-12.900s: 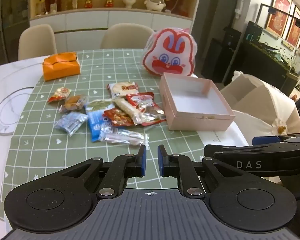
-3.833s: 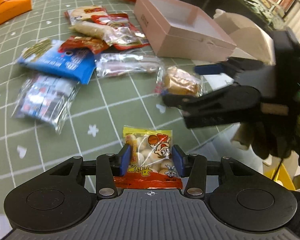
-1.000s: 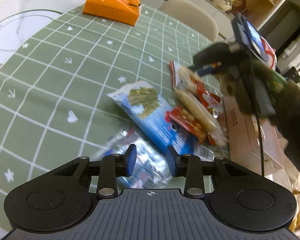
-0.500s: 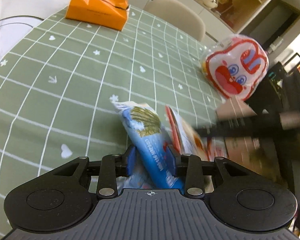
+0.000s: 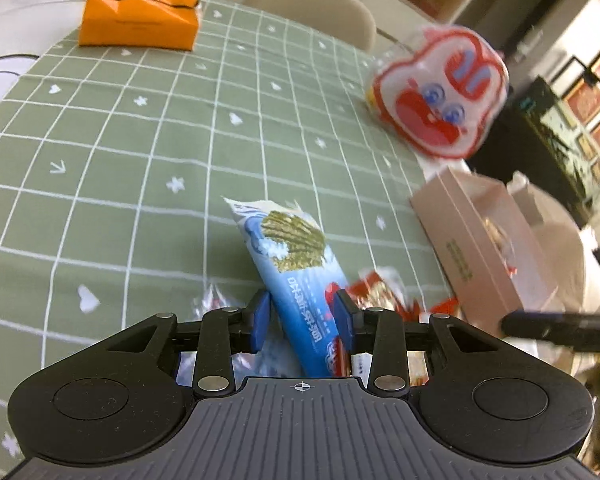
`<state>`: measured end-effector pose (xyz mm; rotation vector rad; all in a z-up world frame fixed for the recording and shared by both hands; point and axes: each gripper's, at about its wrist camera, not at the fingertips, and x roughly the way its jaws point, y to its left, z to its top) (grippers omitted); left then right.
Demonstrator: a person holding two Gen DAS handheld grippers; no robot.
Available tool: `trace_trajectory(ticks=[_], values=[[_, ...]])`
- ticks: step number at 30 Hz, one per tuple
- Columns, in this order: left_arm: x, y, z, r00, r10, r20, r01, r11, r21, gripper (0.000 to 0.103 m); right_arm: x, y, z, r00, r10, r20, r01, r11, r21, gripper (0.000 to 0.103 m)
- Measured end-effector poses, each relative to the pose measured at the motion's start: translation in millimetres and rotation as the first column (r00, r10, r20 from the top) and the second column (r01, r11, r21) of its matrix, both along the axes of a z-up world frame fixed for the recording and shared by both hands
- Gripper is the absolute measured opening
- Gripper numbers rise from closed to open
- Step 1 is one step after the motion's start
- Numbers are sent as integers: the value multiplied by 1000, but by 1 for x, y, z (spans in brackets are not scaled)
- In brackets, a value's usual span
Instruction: Organize snacks
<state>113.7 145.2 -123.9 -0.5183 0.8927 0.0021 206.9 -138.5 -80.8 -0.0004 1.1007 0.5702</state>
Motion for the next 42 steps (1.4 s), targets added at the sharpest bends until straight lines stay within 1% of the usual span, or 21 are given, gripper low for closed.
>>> trace_trajectory(ticks=[1, 3, 5, 7, 10, 11, 13, 15, 17, 18, 19, 22, 26, 27, 29, 30, 31, 34, 38, 40, 42], values=[[-4, -3, 0, 1000, -1, -2, 1, 1000, 9, 39, 2, -13, 1, 1000, -16, -1, 16, 1000, -12, 55], [-12, -7, 2, 1000, 6, -10, -6, 1000, 24, 39, 12, -30, -2, 999, -12, -39, 13, 1000, 18, 55], [-18, -10, 3, 1000, 15, -21, -15, 1000, 27, 39, 22, -36, -10, 999, -25, -49, 26, 1000, 15, 55], [-26, -14, 5, 999, 17, -31, -16, 999, 33, 39, 31, -29, -13, 1000, -9, -2, 9, 1000, 30, 55], [-37, -20, 8, 999, 27, -45, -26, 999, 36, 39, 42, -7, -18, 997, 30, 67, -32, 999, 25, 59], [-43, -21, 9, 998, 44, -49, -43, 998, 38, 39, 43, 2, -21, 996, 58, 71, -59, 998, 15, 61], [-55, -19, 13, 995, 86, -51, -83, 995, 55, 38, 39, 12, -29, 995, 102, 19, -102, 995, -6, 60], [-68, -15, 18, 991, 125, -43, -122, 990, 65, 39, 25, 0, -28, 988, 153, -3, -153, 988, 31, 60], [-77, -12, 20, 988, 149, -49, -147, 988, 52, 38, 13, -27, -27, 984, 178, -24, -176, 983, 56, 60], [-79, -13, 20, 987, 150, -52, -147, 988, 45, 38, 11, -38, -29, 984, 175, -37, -173, 984, 44, 60], [-79, -16, 21, 988, 146, -53, -144, 989, 40, 38, 13, -49, -30, 987, 158, -38, -158, 987, 19, 57], [-74, -33, 23, 994, 104, -46, -103, 994, 22, 38, 31, -70, -33, 994, 87, -60, -85, 996, 31, 56], [-65, -59, 21, 996, 52, -68, -49, 998, 37, 38, 50, -48, -37, 995, 77, 68, -78, 997, 14, 56], [-64, -63, 21, 997, 41, -68, -38, 999, 37, 38, 55, -37, -39, 994, 82, 70, -85, 996, 35, 57], [-65, -69, 21, 997, 28, -75, -24, 998, 50, 38, 60, -12, -49, 991, 132, 32, -134, 986, 100, 57], [-66, -71, 21, 996, 24, -82, -19, 998, 59, 38, 59, -3, -54, 989, 150, 15, -151, 983, 106, 57], [-68, -72, 22, 996, 19, -85, -14, 998, 60, 38, 57, 6, -59, 986, 164, 9, -164, 982, 97, 58], [-76, -67, 25, 997, 24, -79, -19, 998, 61, 38, 32, 21, -58, 972, 208, 105, -210, 978, 9, 60], [-83, -53, 24, 993, 83, -81, -78, 994, 71, 38, 0, 9, -56, 947, 293, 132, -279, 954, -113, 59], [-85, -48, 23, 993, 80, -81, -76, 995, 62, 38, -11, -11, -57, 941, 297, 165, -263, 944, -199, 59], [-86, -48, 22, 995, 45, -93, -41, 998, 42, 38, -17, -29, -59, 948, 261, 182, -208, 941, -267, 59]])
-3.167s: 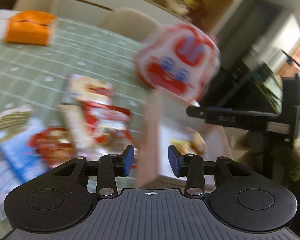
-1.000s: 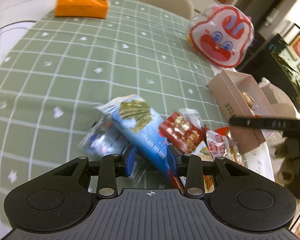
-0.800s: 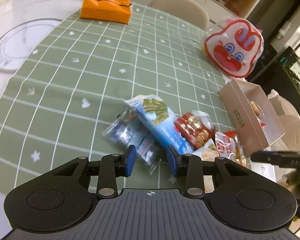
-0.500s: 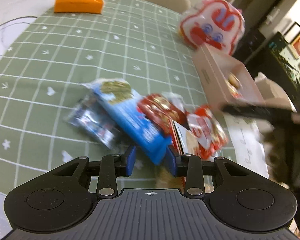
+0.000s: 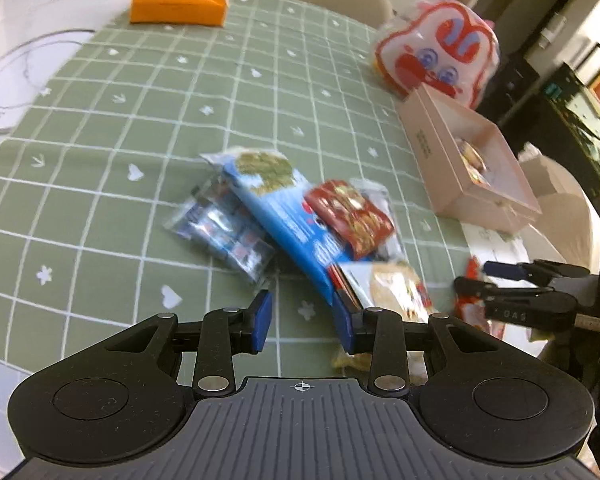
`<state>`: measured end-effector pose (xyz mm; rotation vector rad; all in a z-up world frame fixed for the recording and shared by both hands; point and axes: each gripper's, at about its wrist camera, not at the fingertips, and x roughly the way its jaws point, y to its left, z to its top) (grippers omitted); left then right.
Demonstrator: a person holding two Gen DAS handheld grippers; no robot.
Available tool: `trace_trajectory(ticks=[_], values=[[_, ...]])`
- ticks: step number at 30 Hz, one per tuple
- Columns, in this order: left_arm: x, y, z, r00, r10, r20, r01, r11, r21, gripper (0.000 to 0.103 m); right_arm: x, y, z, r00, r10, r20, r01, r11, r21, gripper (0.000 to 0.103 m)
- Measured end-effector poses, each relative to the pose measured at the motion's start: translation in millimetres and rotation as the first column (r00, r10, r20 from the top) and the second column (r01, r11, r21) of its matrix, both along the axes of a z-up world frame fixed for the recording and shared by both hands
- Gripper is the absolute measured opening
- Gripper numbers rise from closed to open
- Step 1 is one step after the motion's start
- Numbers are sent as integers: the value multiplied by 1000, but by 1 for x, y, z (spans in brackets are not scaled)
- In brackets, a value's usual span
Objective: Organize snacks
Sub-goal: 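Grasp the red roast-duck bag with right tool while left approaches the beige stick snack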
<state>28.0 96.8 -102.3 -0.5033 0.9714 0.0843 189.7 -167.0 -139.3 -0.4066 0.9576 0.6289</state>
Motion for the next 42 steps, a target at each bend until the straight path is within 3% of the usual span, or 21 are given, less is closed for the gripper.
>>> trace_trajectory(ticks=[5, 7, 11, 14, 17, 22, 25, 28, 30, 32, 34, 36, 39, 42], values=[[9, -19, -11, 987, -154, -42, 146, 978, -151, 38, -13, -43, 14, 994, -103, -34, 105, 993, 59, 59], [16, -30, -17, 984, -171, -42, 162, 971, -174, 38, -21, -51, 17, 992, -123, -41, 126, 989, 78, 59], [43, -53, -22, 987, -162, -25, 158, 982, -102, 39, -40, -57, 25, 988, -153, -33, 156, 983, 97, 59], [64, -72, -25, 972, -236, 12, 237, 967, -96, 39, -52, -56, 26, 988, -143, -59, 149, 983, 106, 60], [69, -88, -22, 959, -284, 17, 285, 958, -32, 39, -64, -54, 22, 990, -137, -28, 138, 989, 58, 60], [44, -82, -3, 946, -313, -78, 312, 950, -26, 39, -71, -64, 20, 982, -190, 18, 189, 981, 40, 60], [32, -68, -11, 938, -289, -193, 269, 955, -128, 39, -69, -73, 18, 972, -237, 6, 236, 970, 61, 60], [34, -52, -26, 966, -164, -202, 118, 969, -219, 39, -62, -81, 12, 960, -277, -28, 279, 957, 83, 61], [41, -51, -33, 975, -85, -205, 46, 981, -189, 39, -60, -84, 9, 953, -299, -46, 302, 948, 100, 64], [50, -58, -38, 978, -84, -192, 46, 980, -195, 41, -59, -84, 8, 949, -310, -54, 314, 944, 104, 64], [59, -72, -38, 980, -110, -167, 82, 983, -166, 41, -60, -85, 7, 948, -314, -52, 318, 942, 107, 65], [65, -93, -33, 972, -181, -148, 172, 983, -70, 42, -60, -86, 7, 948, -313, -51, 317, 942, 112, 66], [63, -122, -31, 943, -296, -151, 306, 951, 52, 45, -61, -88, 6, 949, -312, -53, 316, 941, 123, 66], [55, -140, -29, 909, -383, -165, 404, 906, 127, 47, -62, -92, 8, 941, -337, -38, 339, 928, 153, 66]])
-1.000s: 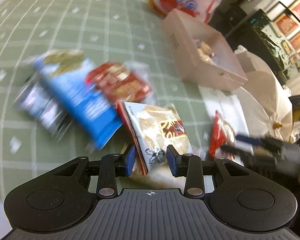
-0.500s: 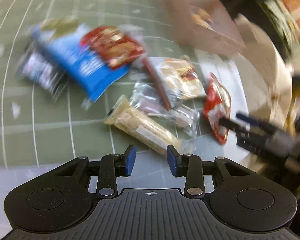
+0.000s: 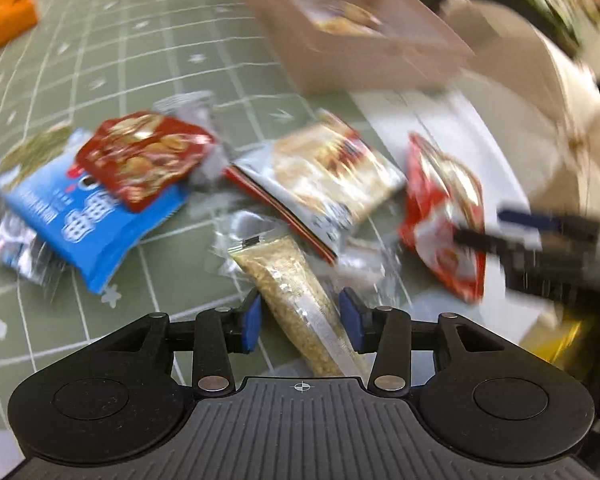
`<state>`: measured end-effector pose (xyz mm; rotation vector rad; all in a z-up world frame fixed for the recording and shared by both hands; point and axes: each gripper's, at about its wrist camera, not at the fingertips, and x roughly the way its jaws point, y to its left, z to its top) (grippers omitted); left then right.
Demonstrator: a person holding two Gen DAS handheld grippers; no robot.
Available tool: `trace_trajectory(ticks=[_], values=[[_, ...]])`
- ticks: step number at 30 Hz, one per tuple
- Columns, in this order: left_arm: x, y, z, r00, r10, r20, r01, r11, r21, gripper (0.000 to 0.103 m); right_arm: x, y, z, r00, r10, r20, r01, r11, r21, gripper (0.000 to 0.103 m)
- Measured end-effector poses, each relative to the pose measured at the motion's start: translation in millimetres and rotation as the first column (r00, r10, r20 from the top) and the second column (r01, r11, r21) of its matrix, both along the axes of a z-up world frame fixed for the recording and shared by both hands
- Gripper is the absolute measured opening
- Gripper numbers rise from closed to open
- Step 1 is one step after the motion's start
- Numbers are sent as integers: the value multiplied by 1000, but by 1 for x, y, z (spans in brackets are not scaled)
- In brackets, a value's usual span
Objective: Organize snacks
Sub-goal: 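Grasp the red roast-duck bag with right tool while left approaches the beige stick snack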
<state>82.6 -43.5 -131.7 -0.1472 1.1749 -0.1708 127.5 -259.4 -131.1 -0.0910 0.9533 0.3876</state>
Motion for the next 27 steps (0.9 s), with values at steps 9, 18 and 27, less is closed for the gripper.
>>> trace_trajectory(ticks=[9, 18, 27], values=[[-27, 38, 4, 999, 41, 4, -42, 995, 93, 45, 9, 4, 0, 996, -65, -57, 65, 998, 7, 66], [-36, 53, 5, 994, 106, 16, -105, 994, -28, 44, 25, 2, -9, 938, -283, -198, 308, 945, 108, 83], [-36, 46, 4, 995, 100, 23, -99, 995, -34, 44, 32, 23, -10, 954, -243, -174, 257, 964, 66, 87]])
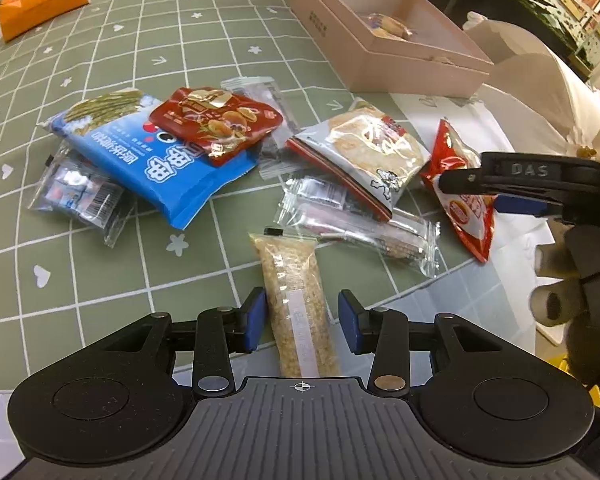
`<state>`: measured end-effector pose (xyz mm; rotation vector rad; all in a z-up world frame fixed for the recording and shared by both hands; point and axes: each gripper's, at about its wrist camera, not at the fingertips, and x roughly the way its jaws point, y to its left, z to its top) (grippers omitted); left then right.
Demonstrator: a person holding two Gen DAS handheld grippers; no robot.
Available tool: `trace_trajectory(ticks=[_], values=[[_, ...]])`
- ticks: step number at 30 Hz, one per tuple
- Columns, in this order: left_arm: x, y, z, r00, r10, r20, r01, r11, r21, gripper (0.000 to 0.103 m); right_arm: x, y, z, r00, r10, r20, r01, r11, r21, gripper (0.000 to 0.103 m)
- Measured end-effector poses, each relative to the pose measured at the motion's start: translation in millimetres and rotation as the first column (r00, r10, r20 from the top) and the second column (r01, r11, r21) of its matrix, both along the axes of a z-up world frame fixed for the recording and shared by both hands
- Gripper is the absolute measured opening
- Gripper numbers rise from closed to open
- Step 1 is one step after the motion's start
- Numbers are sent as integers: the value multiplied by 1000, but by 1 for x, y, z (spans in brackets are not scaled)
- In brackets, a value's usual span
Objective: Organize snacks
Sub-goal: 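Grasp the red roast-duck bag with right tool while left approaches the beige stick snack, then lift the red bag over the pink box while left tool carries the beige stick snack there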
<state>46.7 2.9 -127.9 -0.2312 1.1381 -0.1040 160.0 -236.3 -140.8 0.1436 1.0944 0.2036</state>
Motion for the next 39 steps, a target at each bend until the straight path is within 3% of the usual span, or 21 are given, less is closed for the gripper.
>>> trace_trajectory(ticks=[3, 5, 8, 10, 13, 17, 22, 24, 31, 33, 39], values=[[2, -2, -1, 1000, -8, 2, 8, 1000, -12, 43, 1, 7, -2, 998, 53, 24, -52, 998, -48, 89], [2, -4, -1, 1000, -11, 4, 11, 1000, -20, 43, -1, 11, -3, 989, 147, 29, -143, 985, -95, 89], [6, -6, -1, 1000, -12, 5, 12, 999, -40, 43, -12, 13, -7, 947, 315, 61, -295, 929, -223, 88], [8, -8, -2, 1000, -13, 5, 13, 998, -56, 43, -20, 5, -2, 934, 339, 112, -298, 913, -278, 86], [10, -13, -3, 1000, -28, 6, 28, 997, -68, 42, -26, -17, 11, 937, 309, 165, -280, 944, -174, 85], [13, -18, -2, 999, -41, 4, 41, 997, -63, 42, -12, -33, 15, 974, 195, 117, -193, 981, -29, 85], [12, -14, -3, 1000, -14, 5, 14, 997, -77, 42, 15, -18, 3, 992, 118, 39, -120, 991, 56, 85], [12, -15, -3, 1000, -20, 9, 21, 998, -66, 42, 20, -3, -2, 994, 101, 36, -103, 994, 40, 86], [7, -15, -1, 999, -42, -3, 41, 997, -61, 41, 27, 36, -15, 991, 97, 95, -76, 976, -206, 99], [6, -14, -1, 999, -38, -2, 38, 997, -66, 41, 25, 30, -17, 991, 70, 110, -48, 980, -192, 103], [-3, -7, 2, 997, -81, 15, 82, 993, -79, 41, 23, 26, -19, 983, 130, 126, -104, 975, -197, 103]])
